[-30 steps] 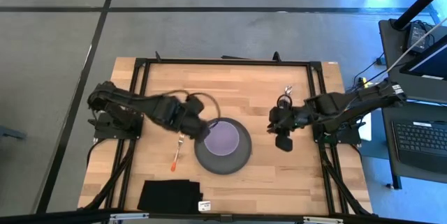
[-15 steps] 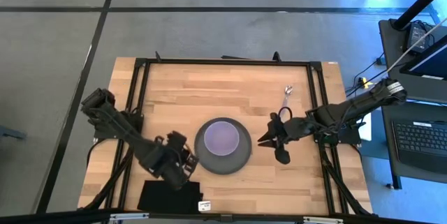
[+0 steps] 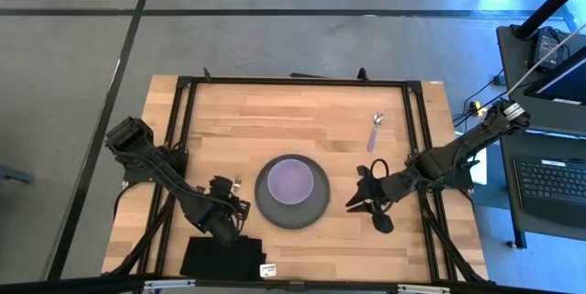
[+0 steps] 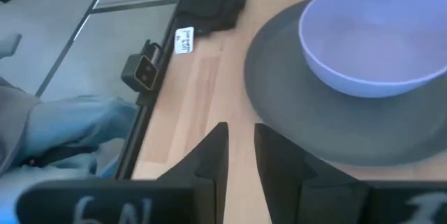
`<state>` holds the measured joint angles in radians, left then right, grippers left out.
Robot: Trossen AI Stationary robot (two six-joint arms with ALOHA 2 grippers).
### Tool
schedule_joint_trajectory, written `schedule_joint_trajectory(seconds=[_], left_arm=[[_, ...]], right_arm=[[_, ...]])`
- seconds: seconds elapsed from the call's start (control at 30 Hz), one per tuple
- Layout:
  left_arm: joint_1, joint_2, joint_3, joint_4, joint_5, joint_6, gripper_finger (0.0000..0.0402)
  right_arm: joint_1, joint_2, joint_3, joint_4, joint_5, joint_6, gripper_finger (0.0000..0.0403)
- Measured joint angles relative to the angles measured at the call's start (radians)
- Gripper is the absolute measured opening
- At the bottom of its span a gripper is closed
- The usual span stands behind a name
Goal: Set table place
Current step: Put the orange fork on the table to the left side of the grey plate
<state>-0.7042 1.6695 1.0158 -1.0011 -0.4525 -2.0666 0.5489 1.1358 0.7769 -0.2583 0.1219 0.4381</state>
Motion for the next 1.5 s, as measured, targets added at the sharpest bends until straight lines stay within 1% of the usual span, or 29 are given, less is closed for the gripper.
schedule_joint_trajectory(seconds=[0.07,0.13,0.33,0.57,0.77,0.83,0.9,1.07,1.1,1.17,1.37,1.5], left_arm=[[0.009,0.000,-0.013,0.024,-0.031,0.000,0.0149],[0.017,0.000,-0.024,0.046,-0.042,0.002,0.0153],[0.032,0.016,-0.065,0.092,-0.035,0.027,0.0150],[0.032,0.071,-0.115,0.189,-0.024,0.026,0.0149],[0.030,0.106,-0.114,0.183,-0.036,0.015,0.0148],[0.030,0.106,-0.115,0.181,-0.035,0.018,0.0138],[0.030,0.105,-0.115,0.177,-0.035,0.018,0.0115],[0.031,0.105,-0.112,0.168,-0.038,0.028,0.0020],[0.032,0.103,-0.107,0.164,-0.038,0.027,0.0012],[0.035,0.098,-0.086,0.140,-0.032,0.027,0.0014],[0.071,0.047,0.017,-0.020,0.008,0.031,0.0006],[0.117,0.026,0.084,-0.062,0.008,0.035,0.0008]], right_arm=[[0.007,0.000,0.000,0.011,0.000,-0.005,0.0074],[0.007,0.000,0.000,0.007,0.000,-0.009,0.0074],[0.007,0.000,0.000,0.007,0.000,-0.029,0.0074],[0.007,0.000,0.000,0.005,0.000,-0.031,0.0074],[0.007,0.000,0.000,0.006,0.000,-0.030,0.0074],[0.007,0.000,0.000,0.006,0.000,-0.030,0.0074],[0.007,0.000,0.000,0.007,0.000,-0.030,0.0074],[0.007,0.000,0.000,0.007,0.001,-0.029,0.0074],[0.007,0.000,0.000,0.007,0.001,-0.029,0.0074],[0.007,0.000,0.000,0.007,0.001,-0.029,0.0074],[0.006,0.000,0.001,0.007,0.001,-0.029,0.0074],[0.006,0.000,0.001,0.008,0.001,-0.024,0.0074]])
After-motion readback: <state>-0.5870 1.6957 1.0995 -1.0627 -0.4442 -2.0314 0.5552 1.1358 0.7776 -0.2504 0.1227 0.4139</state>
